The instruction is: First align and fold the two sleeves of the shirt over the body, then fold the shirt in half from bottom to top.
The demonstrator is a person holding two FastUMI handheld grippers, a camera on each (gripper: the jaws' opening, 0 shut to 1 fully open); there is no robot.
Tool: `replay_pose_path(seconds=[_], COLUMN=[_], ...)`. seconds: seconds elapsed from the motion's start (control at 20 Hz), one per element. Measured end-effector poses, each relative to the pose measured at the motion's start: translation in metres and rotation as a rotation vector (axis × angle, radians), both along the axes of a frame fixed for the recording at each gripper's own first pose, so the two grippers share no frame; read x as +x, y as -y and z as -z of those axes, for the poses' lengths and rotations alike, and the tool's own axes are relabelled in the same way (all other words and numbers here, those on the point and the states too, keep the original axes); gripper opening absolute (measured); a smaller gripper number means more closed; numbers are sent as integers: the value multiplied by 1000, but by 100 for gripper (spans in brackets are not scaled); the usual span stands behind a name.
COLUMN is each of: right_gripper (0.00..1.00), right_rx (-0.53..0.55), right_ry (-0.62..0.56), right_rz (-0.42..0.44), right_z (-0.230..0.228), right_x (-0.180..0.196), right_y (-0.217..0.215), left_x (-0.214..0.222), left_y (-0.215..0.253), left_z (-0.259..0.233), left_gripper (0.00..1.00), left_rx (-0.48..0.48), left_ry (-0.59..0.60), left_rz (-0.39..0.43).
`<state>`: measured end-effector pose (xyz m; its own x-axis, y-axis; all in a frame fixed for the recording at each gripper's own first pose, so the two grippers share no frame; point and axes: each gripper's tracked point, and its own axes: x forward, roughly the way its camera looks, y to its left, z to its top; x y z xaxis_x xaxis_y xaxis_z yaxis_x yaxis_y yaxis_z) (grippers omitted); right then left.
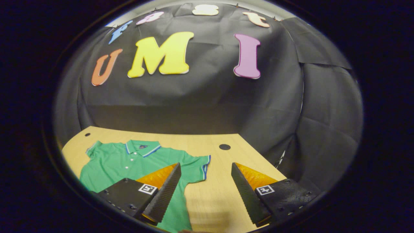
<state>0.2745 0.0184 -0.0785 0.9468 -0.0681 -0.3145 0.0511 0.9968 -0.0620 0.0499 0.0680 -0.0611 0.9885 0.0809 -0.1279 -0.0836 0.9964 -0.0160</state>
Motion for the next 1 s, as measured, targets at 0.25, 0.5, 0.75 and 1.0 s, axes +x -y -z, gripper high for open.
replay_pose_path(seconds=[0.25, 0.5, 0.75, 1.0], right_gripper=[96, 89, 48, 1], right_rx=[70, 59, 74, 121], right_ry=[-161, -298, -374, -380], right_rz=[-6, 5, 45, 33], right_z=[44, 87, 108, 105], right_x=[69, 110, 121, 122], right_y=[-7, -12, -6, -13], left_x=[10, 15, 18, 17], left_y=[-8, -21, -21, -27], left_z=[21, 40, 44, 50], left_gripper=[100, 100, 100, 100], left_rx=[-32, -11, -22, -27], left_ry=[-49, -100, -111, -127], left_rz=[-12, -39, -37, -50])
